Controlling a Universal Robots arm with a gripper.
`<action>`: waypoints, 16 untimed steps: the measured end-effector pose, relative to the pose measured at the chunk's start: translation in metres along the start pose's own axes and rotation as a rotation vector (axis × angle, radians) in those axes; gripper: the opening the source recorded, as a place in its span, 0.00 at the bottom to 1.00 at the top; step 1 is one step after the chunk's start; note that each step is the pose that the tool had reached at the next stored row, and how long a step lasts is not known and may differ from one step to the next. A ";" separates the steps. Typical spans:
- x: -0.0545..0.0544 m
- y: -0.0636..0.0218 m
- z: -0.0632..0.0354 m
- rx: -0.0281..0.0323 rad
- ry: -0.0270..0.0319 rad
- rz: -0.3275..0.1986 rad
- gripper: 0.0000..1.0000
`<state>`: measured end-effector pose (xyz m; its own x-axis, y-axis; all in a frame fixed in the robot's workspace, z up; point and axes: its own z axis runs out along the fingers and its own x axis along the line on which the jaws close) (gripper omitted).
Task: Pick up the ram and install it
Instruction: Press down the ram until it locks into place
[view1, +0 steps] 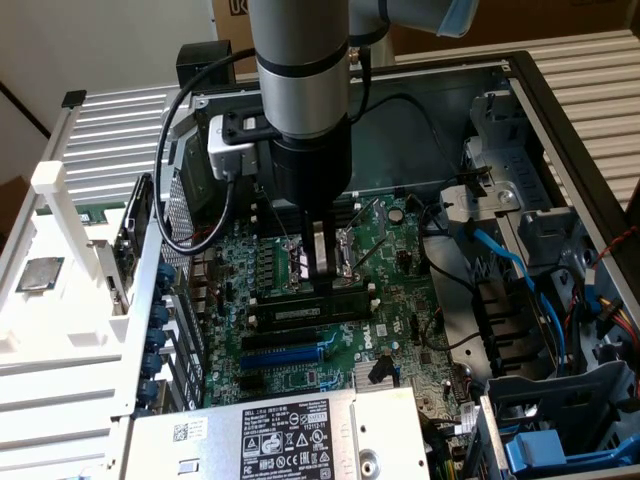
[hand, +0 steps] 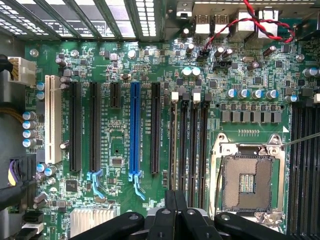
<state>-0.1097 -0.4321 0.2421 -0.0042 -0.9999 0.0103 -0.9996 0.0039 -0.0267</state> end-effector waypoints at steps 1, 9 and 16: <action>0.000 0.0007 0.0000 0.0000 0.0001 0.000 0.10; -0.002 0.0068 0.0014 0.0005 0.0029 0.000 0.10; -0.004 0.0060 0.0024 0.0006 0.0045 0.000 0.10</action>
<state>-0.1156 -0.4276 0.2395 -0.0046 -0.9999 0.0148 -0.9996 0.0042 -0.0274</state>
